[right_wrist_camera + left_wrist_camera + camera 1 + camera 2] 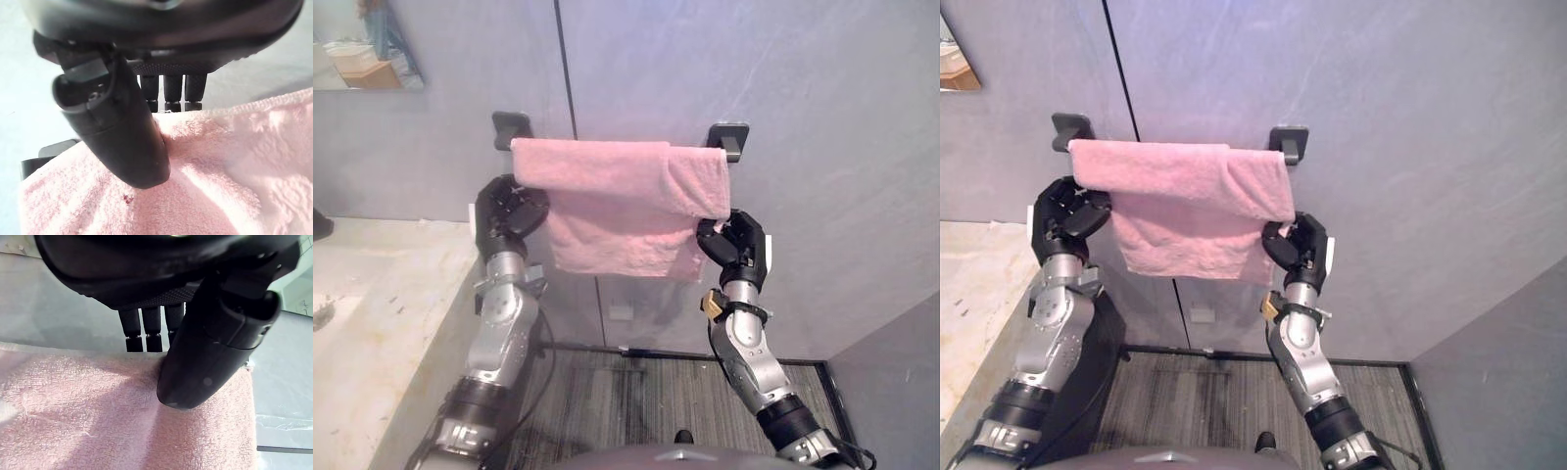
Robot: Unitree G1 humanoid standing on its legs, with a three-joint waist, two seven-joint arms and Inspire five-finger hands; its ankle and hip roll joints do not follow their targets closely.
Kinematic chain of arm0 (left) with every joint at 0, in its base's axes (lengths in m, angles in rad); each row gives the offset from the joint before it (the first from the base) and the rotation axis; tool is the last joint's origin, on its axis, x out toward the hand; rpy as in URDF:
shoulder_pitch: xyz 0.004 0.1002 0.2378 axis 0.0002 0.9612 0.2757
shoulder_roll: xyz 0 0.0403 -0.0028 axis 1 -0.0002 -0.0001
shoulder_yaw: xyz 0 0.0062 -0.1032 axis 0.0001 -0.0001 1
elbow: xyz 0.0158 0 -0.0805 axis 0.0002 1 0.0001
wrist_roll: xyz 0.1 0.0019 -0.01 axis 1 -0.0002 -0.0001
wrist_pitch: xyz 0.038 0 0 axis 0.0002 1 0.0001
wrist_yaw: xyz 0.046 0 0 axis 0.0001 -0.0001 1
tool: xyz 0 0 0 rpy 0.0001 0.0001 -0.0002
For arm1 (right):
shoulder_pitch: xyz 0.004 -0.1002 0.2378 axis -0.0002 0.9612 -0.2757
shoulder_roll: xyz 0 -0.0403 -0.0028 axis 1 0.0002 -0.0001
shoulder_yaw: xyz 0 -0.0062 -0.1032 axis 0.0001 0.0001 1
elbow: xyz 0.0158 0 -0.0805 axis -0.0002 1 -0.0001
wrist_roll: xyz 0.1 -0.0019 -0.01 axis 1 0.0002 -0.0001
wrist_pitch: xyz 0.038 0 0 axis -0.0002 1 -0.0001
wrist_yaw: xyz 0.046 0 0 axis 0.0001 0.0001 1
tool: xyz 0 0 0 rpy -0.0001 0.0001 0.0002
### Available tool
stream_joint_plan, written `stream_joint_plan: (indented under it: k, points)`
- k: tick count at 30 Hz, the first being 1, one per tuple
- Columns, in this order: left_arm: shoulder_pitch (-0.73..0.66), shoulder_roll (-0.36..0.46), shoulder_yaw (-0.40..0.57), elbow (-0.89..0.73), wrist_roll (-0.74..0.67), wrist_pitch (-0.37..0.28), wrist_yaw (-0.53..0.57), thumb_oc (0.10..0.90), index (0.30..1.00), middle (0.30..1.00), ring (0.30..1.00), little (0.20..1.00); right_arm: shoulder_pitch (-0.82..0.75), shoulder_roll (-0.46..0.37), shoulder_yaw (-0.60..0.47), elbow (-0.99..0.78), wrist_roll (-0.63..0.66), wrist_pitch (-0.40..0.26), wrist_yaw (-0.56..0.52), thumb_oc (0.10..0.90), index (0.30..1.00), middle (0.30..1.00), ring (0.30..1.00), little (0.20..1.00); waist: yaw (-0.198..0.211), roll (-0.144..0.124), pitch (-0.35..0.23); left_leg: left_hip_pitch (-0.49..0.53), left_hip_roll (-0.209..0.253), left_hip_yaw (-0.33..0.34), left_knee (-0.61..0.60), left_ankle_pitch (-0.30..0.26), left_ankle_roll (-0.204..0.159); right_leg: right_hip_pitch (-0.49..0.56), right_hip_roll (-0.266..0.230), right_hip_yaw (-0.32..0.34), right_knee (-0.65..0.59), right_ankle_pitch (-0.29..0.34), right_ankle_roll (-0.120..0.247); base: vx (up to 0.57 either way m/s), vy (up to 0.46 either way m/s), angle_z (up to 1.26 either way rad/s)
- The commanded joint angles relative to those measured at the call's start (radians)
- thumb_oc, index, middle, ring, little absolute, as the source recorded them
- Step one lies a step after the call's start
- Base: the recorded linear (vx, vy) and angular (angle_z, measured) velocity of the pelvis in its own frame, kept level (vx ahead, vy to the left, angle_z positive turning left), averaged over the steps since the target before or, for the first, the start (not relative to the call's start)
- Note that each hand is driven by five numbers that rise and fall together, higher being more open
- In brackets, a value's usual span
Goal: Organize the bathroom.
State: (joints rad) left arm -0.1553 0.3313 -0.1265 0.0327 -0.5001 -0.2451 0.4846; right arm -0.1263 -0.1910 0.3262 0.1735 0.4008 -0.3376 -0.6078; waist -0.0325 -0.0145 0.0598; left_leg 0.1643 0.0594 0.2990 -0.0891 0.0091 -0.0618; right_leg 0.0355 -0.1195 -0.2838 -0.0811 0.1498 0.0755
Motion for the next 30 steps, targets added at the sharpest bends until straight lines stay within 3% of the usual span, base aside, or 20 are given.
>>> stream_joint_plan:
  k: [1,9,13,14,15,16,23,30]
  points:
    - [-0.074,0.048,0.026,-0.004,0.031,-0.119,0.022,0.4,0.3,0.3,0.3,0.3,-0.025,-0.014,-0.103,-0.018,0.033,-0.087,-0.097,0.4,0.3,0.3,0.3,0.3,-0.013,0.028,-0.019,-0.012,-0.065,-0.006,0.002,-0.064,0.058,0.088,-0.004,-0.067,0.049,-0.166,0.072,0.0,0.0,0.0]
    - [-0.075,0.047,0.025,0.005,0.026,-0.126,0.06,0.4,0.3,0.3,0.3,0.3,-0.024,-0.003,-0.115,-0.006,0.041,-0.117,-0.159,0.4,0.3,0.3,0.3,0.3,-0.01,0.029,-0.022,-0.015,-0.064,-0.01,0.002,-0.062,0.057,0.088,-0.003,-0.07,0.047,-0.165,0.07,0.0,0.0,0.0]
    - [-0.074,0.036,0.029,0.021,0.02,-0.122,0.073,0.4,0.3,0.3,0.3,0.3,-0.03,0.003,-0.116,0.004,0.049,-0.109,-0.134,0.4,0.3,0.3,0.3,0.3,-0.006,0.027,-0.024,-0.016,-0.064,-0.013,0.002,-0.062,0.056,0.09,-0.002,-0.072,0.044,-0.164,0.069,0.0,0.0,0.0]
    - [-0.073,0.036,0.03,0.023,0.016,-0.118,0.069,0.4,0.3,0.3,0.3,0.3,-0.03,0.002,-0.115,0.006,0.042,-0.103,-0.127,0.596,0.594,0.594,0.594,0.594,-0.005,0.027,-0.024,-0.016,-0.064,-0.013,0.002,-0.062,0.056,0.091,-0.002,-0.073,0.043,-0.164,0.069,0.0,0.0,0.0]
    - [-0.073,0.036,0.03,0.025,0.013,-0.108,0.068,0.549,0.524,0.524,0.524,0.524,-0.032,-0.002,-0.112,0.006,0.029,-0.095,-0.118,0.8,0.9,0.9,0.9,0.9,-0.005,0.026,-0.023,-0.017,-0.065,-0.014,0.002,-0.061,0.055,0.091,-0.002,-0.074,0.043,-0.164,0.069,0.0,0.0,0.0]
    - [-0.072,0.036,0.029,0.029,0.007,-0.095,0.061,0.8,0.9,0.9,0.9,0.9,-0.032,-0.005,-0.109,0.006,0.021,-0.09,-0.11,0.8,0.9,0.9,0.9,0.9,-0.005,0.026,-0.023,-0.017,-0.065,-0.014,0.002,-0.061,0.055,0.09,-0.002,-0.074,0.043,-0.163,0.069,0.0,0.0,0.0]
    - [-0.029,0.032,0.022,0.061,-0.026,0.029,-0.04,0.8,0.9,0.9,0.9,0.9,0.006,-0.033,-0.115,0.018,-0.033,-0.063,-0.045,0.8,0.9,0.9,0.9,0.9,-0.01,0.026,-0.023,-0.02,-0.062,-0.009,0.002,-0.059,0.054,0.086,0.0,-0.073,0.04,-0.16,0.071,-0.01,-0.006,0.0]
    - [0.025,0.047,0.036,0.099,-0.039,0.064,-0.095,0.8,0.9,0.9,0.9,0.9,0.048,-0.045,-0.136,0.057,-0.054,-0.043,0.004,0.8,0.9,0.9,0.9,0.9,-0.021,0.032,-0.015,-0.021,-0.059,0.001,0.002,-0.056,0.053,0.081,0.004,-0.064,0.042,-0.158,0.071,-0.03,-0.011,-0.07]
